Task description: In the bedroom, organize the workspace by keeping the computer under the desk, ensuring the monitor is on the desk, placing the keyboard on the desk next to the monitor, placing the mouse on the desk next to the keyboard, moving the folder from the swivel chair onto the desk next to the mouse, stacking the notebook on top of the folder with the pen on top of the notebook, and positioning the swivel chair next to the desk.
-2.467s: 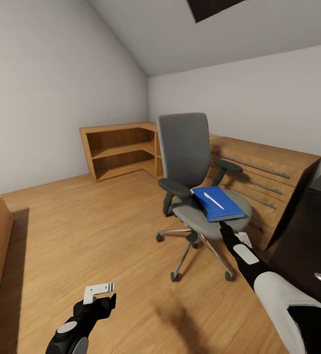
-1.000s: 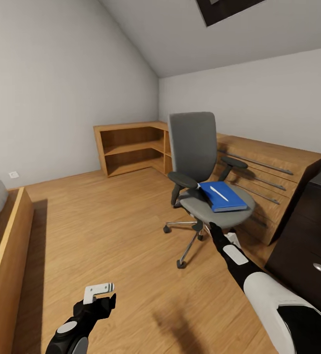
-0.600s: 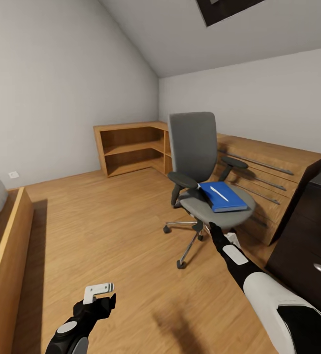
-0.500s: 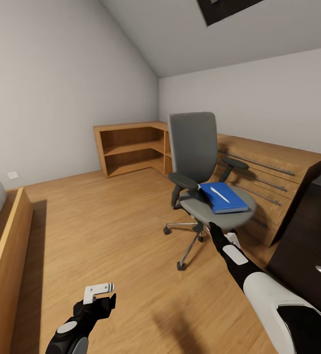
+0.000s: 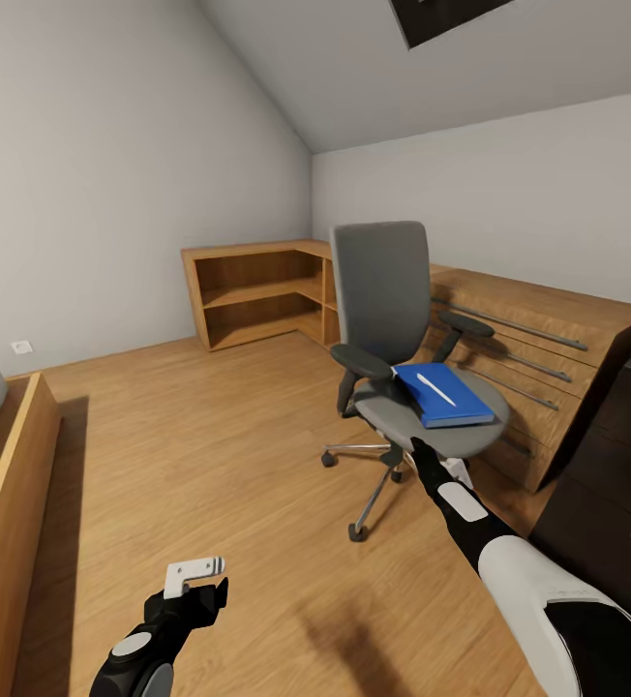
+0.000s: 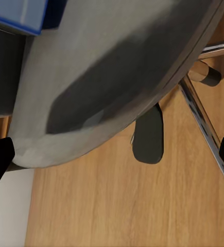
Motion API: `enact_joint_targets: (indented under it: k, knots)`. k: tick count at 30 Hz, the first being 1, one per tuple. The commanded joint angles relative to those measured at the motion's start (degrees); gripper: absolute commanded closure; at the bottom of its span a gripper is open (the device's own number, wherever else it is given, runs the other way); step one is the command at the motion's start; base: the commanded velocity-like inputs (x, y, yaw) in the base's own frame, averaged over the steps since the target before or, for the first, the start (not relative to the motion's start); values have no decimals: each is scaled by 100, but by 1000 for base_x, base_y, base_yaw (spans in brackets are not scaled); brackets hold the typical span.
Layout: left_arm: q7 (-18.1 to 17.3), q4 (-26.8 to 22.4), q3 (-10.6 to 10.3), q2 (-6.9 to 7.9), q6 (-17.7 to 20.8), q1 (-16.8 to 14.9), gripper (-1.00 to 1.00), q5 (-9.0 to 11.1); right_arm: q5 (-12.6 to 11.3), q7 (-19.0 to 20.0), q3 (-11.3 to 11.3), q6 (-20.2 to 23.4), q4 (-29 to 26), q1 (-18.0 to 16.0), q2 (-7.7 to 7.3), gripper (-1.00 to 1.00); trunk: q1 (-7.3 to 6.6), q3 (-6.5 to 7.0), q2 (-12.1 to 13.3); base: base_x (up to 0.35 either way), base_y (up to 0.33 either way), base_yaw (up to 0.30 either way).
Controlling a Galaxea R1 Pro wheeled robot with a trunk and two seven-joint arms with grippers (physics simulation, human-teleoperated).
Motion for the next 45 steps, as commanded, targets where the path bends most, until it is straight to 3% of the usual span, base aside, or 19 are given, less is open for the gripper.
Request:
enact_joint_targets:
  k: [1, 45]
  knots:
    - [58, -7, -14, 6, 11, -4, -100, 60, -57, 21, 17, -21, 6, -4, -1, -100, -1, -5, -2, 5, 0, 0]
    - [58, -16, 12, 15, 12, -4, -100, 60, -55, 21, 17, -28, 6, -2, 0, -100, -1, -5, -2, 134, 0, 0]
